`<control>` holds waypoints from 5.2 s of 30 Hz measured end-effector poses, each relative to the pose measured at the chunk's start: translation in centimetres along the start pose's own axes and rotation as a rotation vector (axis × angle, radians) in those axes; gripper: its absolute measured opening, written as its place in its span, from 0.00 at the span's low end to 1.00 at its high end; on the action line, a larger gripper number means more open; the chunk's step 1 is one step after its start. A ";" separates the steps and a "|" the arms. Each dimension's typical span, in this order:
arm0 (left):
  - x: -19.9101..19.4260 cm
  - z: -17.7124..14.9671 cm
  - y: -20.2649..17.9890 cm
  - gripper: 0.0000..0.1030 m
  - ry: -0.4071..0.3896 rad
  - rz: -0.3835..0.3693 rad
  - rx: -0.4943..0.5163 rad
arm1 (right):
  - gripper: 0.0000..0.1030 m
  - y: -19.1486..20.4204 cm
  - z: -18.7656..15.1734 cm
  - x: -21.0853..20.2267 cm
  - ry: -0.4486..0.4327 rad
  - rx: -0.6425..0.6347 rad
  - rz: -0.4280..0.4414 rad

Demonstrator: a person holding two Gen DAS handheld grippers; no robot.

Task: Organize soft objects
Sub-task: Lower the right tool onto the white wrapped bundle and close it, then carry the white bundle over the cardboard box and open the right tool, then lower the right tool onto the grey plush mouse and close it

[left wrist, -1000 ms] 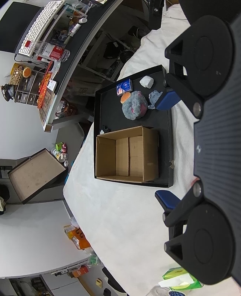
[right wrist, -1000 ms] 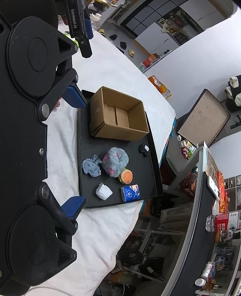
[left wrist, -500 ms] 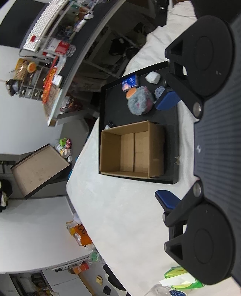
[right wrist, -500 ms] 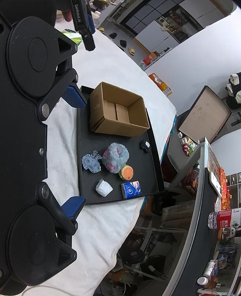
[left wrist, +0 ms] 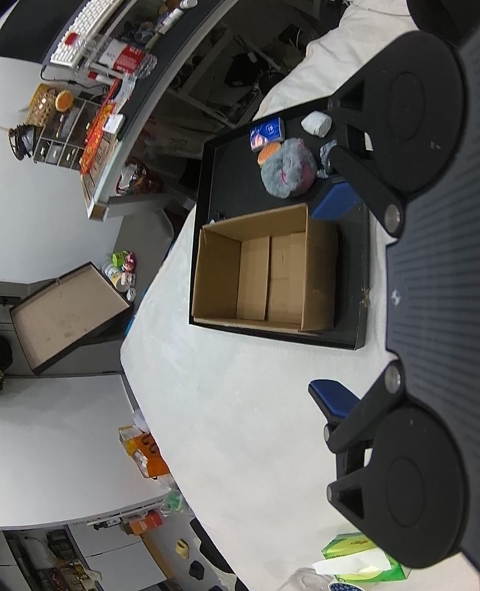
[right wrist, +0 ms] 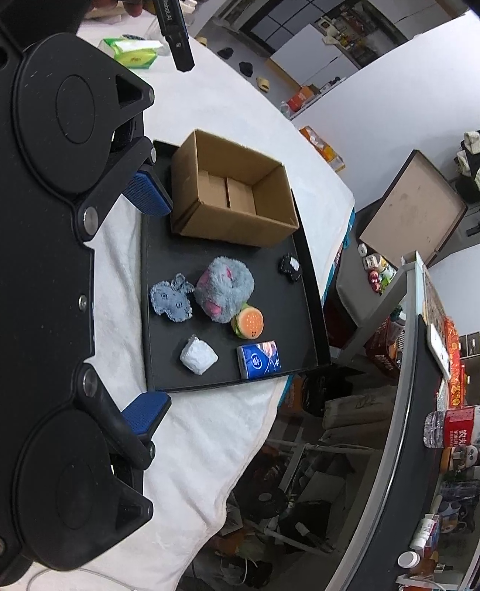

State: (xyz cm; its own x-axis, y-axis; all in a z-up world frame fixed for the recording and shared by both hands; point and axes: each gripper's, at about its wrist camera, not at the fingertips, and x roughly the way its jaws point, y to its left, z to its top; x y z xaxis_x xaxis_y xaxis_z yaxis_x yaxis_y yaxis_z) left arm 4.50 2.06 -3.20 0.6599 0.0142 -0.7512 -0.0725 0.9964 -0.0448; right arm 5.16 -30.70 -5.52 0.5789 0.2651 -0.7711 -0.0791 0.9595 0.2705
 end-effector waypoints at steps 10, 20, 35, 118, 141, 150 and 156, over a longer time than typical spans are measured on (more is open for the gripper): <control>4.5 0.2 1.9 0.90 0.045 -0.003 -0.029 | 1.00 -1.0 1.1 4.0 0.037 0.002 -0.035; 9.1 0.9 3.5 0.89 0.083 -0.005 -0.043 | 0.95 -1.1 2.3 8.2 0.090 -0.010 -0.029; 15.7 1.9 4.1 0.83 0.130 0.038 -0.060 | 0.85 -2.5 3.6 14.3 0.179 0.000 -0.090; 21.5 2.6 6.0 0.12 0.205 -0.098 -0.089 | 0.41 17.6 12.3 20.5 0.078 -0.499 0.048; 21.6 2.8 6.1 0.13 0.215 -0.099 -0.082 | 0.58 19.2 13.5 21.0 -0.003 -0.511 0.084; 21.2 3.1 4.7 0.14 0.207 -0.056 -0.023 | 0.58 14.8 12.5 19.4 0.011 -0.404 0.041; 21.0 3.2 3.9 0.42 0.210 -0.038 0.003 | 0.63 11.5 11.4 18.7 0.029 -0.330 0.010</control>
State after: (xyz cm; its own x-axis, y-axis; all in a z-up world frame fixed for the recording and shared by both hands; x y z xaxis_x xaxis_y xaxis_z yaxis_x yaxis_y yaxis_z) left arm 20.47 6.48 -16.99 0.4916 -0.0406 -0.8699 -0.0486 0.9961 -0.0739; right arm 24.31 -15.73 -10.31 0.5537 0.2724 -0.7869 -0.3463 0.9347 0.0800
